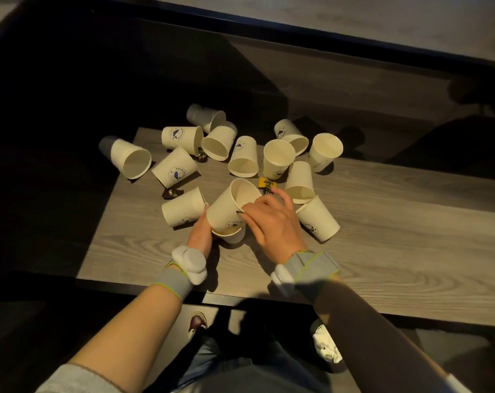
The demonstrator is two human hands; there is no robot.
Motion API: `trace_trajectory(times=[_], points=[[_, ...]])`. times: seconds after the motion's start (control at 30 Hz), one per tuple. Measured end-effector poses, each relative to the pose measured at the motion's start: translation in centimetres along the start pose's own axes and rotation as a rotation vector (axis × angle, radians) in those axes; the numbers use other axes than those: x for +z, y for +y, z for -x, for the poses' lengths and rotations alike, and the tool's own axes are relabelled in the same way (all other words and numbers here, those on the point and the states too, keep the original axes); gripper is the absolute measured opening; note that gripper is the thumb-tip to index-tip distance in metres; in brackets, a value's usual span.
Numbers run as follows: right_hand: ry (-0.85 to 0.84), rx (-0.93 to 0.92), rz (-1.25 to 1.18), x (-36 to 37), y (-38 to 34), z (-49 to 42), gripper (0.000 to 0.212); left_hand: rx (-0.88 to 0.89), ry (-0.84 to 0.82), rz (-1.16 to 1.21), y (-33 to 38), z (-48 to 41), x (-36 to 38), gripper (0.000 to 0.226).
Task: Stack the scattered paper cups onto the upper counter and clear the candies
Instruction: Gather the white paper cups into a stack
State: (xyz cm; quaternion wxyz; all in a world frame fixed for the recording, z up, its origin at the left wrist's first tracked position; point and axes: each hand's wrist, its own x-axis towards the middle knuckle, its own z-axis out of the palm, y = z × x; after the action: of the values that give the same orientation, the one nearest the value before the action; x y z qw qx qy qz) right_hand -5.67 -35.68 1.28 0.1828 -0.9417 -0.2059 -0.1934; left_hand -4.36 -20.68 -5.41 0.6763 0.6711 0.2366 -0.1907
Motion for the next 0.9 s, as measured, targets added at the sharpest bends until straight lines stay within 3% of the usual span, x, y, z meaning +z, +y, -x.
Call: trace_trajectory(times=[0.1, 0.17, 0.2, 0.37, 0.57, 0.67, 0.77, 0.9], points=[[0.051, -0.057, 0.069, -0.3, -0.1, 0.3, 0.03, -0.109, 0.065, 0.112, -0.1, -1.3, 0.2, 0.067], [0.059, -0.066, 0.117, -0.5, 0.2, 0.5, 0.03, -0.198, 0.102, 0.211, 0.8, -1.2, 0.6, 0.05], [0.036, -0.071, 0.15, -0.6, 0.4, 0.7, 0.029, -0.147, 0.076, 0.218, 1.8, -0.1, 1.1, 0.042], [-0.305, -0.101, 0.198, 1.2, 1.0, 2.2, 0.021, 0.059, -0.051, 0.186, 1.8, 1.6, 2.4, 0.048], [-0.588, -0.015, -0.102, 2.5, -0.2, 2.2, 0.061, 0.121, -0.074, -0.161, 2.1, 1.8, 1.9, 0.04], [-0.444, 0.098, -0.235, 1.4, 0.0, 2.6, 0.054, 0.131, -0.055, -0.246, 1.9, 1.3, 1.8, 0.045], [-0.191, 0.382, -0.225, 0.1, 2.0, 3.4, 0.042, 0.116, -0.059, -0.282, 1.9, 1.2, 1.8, 0.05], [-0.209, 0.679, -0.043, -0.6, 6.7, 4.3, 0.051, 0.099, 0.015, -0.301, 1.8, 1.3, 2.5, 0.052]])
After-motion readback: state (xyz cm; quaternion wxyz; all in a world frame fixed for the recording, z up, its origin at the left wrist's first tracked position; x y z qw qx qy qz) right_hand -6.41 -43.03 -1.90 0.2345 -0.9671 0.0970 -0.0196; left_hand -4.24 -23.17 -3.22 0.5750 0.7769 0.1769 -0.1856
